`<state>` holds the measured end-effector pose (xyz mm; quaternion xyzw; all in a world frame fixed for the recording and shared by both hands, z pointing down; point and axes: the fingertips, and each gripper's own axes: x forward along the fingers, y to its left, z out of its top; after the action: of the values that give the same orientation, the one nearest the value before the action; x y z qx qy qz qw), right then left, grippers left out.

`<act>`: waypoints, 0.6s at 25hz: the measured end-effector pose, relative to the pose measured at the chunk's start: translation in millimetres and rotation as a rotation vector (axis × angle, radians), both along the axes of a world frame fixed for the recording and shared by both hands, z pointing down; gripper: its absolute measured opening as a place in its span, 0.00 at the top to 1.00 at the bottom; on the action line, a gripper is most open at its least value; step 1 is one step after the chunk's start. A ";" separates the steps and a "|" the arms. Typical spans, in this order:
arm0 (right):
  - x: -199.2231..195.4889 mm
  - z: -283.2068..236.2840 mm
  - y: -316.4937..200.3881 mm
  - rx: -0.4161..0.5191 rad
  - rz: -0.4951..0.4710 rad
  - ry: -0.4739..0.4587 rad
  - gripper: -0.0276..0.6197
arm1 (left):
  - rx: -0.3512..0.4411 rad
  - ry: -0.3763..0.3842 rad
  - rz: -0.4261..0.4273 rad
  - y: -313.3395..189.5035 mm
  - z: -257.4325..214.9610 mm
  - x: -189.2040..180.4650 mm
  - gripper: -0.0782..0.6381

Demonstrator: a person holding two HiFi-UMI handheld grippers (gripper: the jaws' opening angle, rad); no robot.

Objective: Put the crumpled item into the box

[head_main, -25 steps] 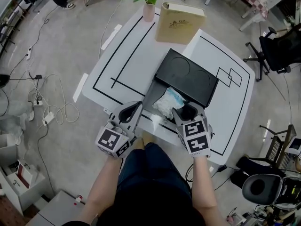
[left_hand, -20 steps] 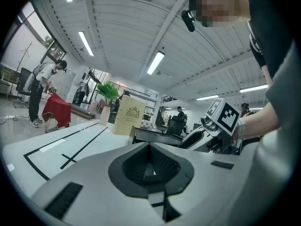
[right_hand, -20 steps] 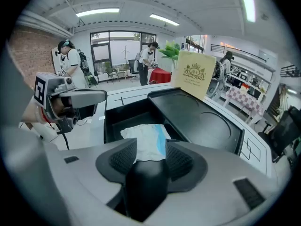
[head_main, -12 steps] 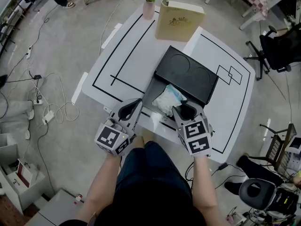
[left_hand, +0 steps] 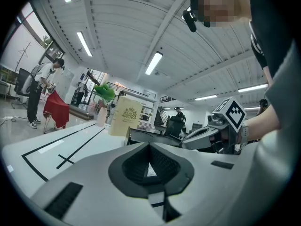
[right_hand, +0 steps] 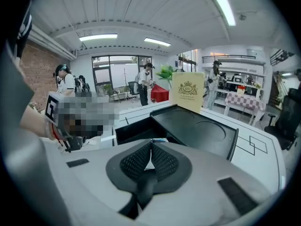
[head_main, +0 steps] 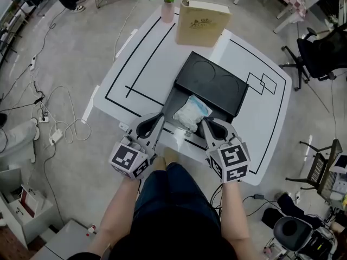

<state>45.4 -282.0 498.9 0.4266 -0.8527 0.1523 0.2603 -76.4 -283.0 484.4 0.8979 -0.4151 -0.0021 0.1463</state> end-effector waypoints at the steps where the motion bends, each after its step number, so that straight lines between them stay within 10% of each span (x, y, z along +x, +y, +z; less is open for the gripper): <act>1: 0.7 -2.4 1.0 0.009 0.002 -0.012 0.95 | 0.000 0.000 0.001 0.8 -1.1 1.1 0.89; 15: 11.7 -41.3 12.2 0.117 0.044 -0.209 0.95 | 0.025 -0.005 0.013 7.9 -17.1 14.7 0.89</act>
<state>57.1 -269.8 457.7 0.4414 -0.8730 0.1517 0.1413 -61.8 -275.1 467.3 0.9023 -0.4098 -0.0039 0.1339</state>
